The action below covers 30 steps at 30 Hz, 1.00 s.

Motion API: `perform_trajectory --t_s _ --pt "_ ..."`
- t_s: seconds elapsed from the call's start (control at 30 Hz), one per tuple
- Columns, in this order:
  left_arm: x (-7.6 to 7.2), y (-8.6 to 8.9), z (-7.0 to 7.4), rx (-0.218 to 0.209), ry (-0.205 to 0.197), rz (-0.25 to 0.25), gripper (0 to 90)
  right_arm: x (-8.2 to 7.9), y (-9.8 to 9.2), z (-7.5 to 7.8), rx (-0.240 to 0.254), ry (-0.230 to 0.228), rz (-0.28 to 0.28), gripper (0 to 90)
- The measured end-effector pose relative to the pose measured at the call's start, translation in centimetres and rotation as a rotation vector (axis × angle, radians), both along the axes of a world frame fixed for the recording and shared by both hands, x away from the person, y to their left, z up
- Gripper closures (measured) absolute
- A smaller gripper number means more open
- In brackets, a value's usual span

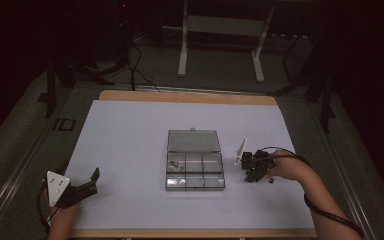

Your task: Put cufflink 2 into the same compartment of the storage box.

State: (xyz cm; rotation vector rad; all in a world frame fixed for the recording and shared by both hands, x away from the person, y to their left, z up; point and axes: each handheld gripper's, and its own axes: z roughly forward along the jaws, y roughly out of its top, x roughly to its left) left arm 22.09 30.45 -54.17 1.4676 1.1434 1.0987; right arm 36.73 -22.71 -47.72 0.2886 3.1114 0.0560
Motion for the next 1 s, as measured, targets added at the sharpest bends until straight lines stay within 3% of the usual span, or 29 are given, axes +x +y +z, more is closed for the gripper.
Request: perform_trajectory --t_s 0.23,0.57,1.0 --pt "0.0 0.0 0.0 0.000 0.001 0.000 1.0 -0.5 1.5 2.0 0.023 -0.008 0.022 71.5" --pt "0.0 0.0 0.0 -0.001 0.001 -0.003 1.0 -1.7 4.3 4.9 0.045 -0.022 0.095 71.5" --pt "0.0 0.0 0.0 -0.002 -0.001 -0.004 1.0 -3.2 8.8 6.0 0.087 -0.016 0.207 71.5"
